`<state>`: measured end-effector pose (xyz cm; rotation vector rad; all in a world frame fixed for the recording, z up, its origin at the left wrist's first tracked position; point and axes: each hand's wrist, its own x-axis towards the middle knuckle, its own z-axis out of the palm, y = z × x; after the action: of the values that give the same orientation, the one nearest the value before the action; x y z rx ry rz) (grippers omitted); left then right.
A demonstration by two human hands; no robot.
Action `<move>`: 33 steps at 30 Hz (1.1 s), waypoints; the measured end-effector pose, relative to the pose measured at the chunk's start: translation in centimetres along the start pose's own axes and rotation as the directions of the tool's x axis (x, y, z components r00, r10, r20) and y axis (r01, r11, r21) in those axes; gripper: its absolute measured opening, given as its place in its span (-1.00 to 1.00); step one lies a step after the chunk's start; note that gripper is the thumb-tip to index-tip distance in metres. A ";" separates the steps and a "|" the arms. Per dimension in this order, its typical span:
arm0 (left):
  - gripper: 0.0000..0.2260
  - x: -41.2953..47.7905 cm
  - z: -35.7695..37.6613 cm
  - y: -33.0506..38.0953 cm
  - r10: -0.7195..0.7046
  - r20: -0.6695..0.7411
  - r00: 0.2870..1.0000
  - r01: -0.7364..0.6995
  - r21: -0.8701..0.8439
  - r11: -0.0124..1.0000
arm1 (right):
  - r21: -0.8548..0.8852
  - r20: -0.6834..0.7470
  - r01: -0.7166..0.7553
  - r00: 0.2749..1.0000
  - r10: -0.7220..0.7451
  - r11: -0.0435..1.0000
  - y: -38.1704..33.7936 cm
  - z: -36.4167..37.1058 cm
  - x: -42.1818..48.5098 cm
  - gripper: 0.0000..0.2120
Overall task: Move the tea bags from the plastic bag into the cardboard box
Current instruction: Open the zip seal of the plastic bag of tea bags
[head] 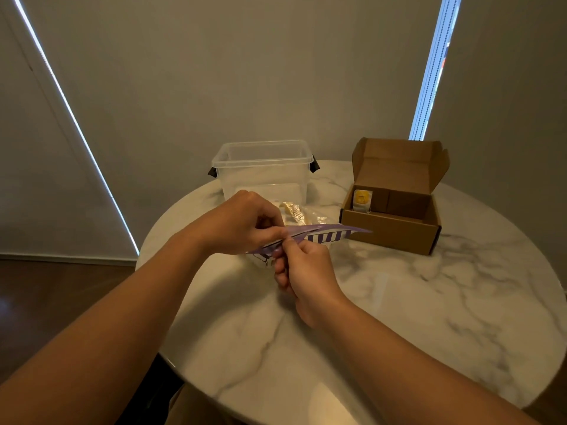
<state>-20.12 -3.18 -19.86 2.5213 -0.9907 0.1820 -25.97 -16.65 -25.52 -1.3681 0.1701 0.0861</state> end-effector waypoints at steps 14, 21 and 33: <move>-0.68 0.6 2.5 -1.6 -0.114 -0.135 0.984 0.051 -0.401 0.915 | -0.103 0.015 -0.026 1.000 0.028 0.994 -0.2 -1.3 2.6 -0.67; -0.91 0.1 3.0 -2.7 -0.074 -0.169 0.983 0.019 -0.306 0.952 | -0.058 0.072 -0.022 0.997 0.026 0.998 0.5 -1.5 2.4 -0.70; -0.96 0.3 3.8 -1.1 0.077 -0.325 0.942 -0.094 -0.038 0.995 | -0.157 -0.099 0.104 0.988 -0.121 0.982 1.2 -1.0 3.5 -0.60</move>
<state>-19.23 -4.33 -23.61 2.3020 -0.9553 0.5688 -22.82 -17.55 -27.48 -1.5325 0.1792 -0.0718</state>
